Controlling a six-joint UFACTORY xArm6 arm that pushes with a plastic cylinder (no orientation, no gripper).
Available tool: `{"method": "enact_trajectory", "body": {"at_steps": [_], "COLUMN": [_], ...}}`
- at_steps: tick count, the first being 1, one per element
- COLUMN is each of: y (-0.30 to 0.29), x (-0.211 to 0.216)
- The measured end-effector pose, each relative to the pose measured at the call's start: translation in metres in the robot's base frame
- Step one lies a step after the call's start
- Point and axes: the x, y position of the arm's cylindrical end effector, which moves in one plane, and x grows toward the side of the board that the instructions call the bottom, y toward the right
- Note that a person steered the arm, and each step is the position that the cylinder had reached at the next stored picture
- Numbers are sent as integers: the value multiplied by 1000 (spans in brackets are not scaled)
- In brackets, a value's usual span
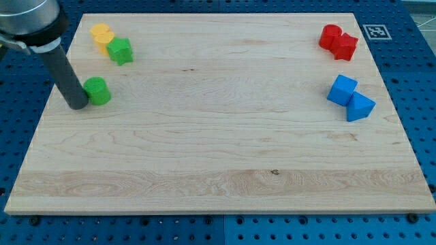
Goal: Slide the green circle close to the green star
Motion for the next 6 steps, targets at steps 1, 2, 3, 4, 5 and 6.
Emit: {"method": "enact_trajectory", "body": {"at_steps": [1, 2, 3, 4, 5, 6], "y": [0, 0, 0, -4, 8, 38], "x": [-13, -26, -28, 24, 53, 52]}}
